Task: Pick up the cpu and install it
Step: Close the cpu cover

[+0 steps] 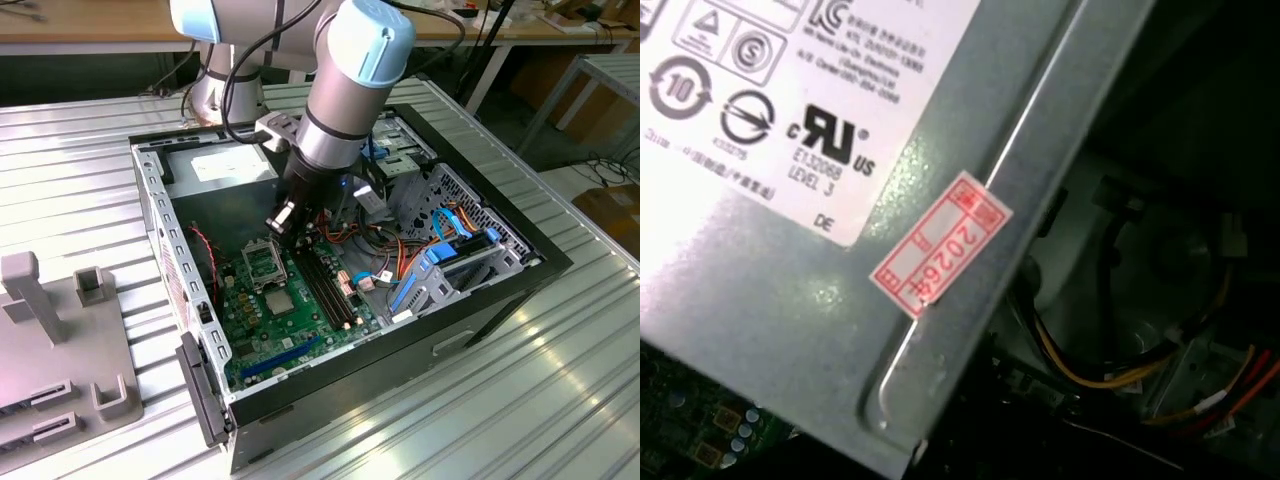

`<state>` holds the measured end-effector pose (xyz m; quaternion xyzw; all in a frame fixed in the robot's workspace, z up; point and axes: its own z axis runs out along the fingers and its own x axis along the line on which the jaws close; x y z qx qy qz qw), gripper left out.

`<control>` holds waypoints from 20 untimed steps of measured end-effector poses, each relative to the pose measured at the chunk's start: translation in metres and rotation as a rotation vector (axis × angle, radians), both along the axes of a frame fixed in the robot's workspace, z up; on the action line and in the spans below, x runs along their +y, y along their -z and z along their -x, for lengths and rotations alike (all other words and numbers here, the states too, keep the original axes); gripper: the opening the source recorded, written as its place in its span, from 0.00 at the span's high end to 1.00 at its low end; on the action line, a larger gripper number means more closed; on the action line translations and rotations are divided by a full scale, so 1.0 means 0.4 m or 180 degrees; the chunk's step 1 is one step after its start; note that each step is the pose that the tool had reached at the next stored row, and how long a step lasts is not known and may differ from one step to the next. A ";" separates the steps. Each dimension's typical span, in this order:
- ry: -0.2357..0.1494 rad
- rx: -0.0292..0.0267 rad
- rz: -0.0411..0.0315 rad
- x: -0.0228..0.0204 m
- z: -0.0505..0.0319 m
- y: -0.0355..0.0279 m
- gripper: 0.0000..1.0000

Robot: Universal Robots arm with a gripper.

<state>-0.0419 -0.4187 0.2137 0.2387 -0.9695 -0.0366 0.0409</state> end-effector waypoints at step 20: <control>-0.0118 0.0003 -0.0065 0.000 0.011 -0.006 0.89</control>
